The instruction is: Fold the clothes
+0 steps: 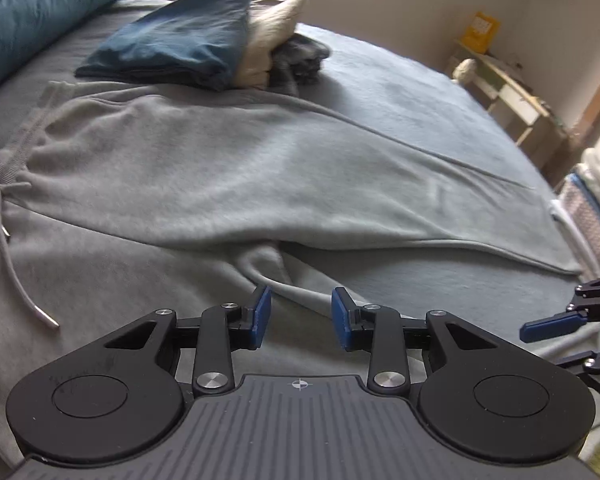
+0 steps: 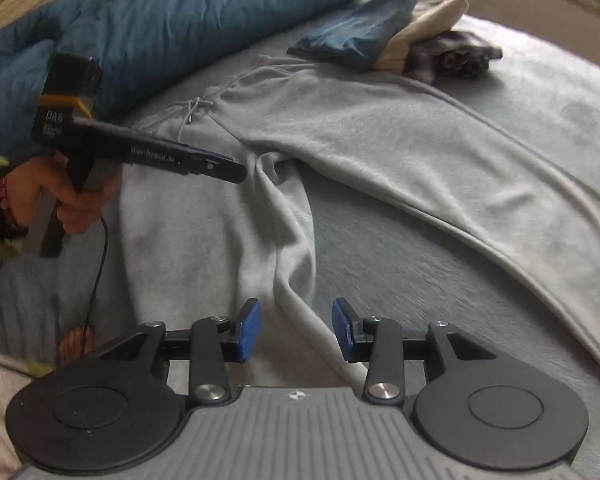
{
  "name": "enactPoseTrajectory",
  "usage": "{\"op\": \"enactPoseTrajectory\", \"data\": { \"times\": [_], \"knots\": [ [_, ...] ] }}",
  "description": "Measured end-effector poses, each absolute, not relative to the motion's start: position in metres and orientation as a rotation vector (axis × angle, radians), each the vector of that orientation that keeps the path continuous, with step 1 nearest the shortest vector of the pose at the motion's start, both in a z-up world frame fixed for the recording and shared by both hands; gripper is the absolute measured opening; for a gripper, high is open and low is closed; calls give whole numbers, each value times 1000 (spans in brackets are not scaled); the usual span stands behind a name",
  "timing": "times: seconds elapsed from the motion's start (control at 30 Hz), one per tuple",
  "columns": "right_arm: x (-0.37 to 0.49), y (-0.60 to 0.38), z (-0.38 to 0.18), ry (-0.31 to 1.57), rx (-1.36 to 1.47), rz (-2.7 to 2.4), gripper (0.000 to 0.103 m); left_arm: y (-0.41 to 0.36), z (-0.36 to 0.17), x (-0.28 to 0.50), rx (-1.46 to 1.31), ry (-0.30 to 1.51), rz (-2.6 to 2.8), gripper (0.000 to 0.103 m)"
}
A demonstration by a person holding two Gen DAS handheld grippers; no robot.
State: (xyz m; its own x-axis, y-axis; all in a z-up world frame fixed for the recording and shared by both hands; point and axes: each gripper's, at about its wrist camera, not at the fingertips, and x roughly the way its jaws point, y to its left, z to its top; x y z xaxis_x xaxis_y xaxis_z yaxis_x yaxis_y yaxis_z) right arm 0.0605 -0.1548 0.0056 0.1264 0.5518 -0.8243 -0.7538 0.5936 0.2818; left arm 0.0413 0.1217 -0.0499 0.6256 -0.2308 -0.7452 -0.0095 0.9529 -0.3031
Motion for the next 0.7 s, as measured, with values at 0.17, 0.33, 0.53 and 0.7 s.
{"op": "enactPoseTrajectory", "data": {
  "times": [0.17,0.33,0.53,0.7],
  "knots": [
    [109,-130,-21,1254,64,926,45,140,-56,51,-321,845,-79,33],
    [145,-103,-42,1287,146,879,45,158,-62,56,-391,815,-69,33],
    [167,-73,-78,1363,131,859,40,157,-63,37,-405,736,-128,33],
    [162,-61,-84,1327,51,936,5,135,-75,25,-339,726,-187,33]
  ]
}}
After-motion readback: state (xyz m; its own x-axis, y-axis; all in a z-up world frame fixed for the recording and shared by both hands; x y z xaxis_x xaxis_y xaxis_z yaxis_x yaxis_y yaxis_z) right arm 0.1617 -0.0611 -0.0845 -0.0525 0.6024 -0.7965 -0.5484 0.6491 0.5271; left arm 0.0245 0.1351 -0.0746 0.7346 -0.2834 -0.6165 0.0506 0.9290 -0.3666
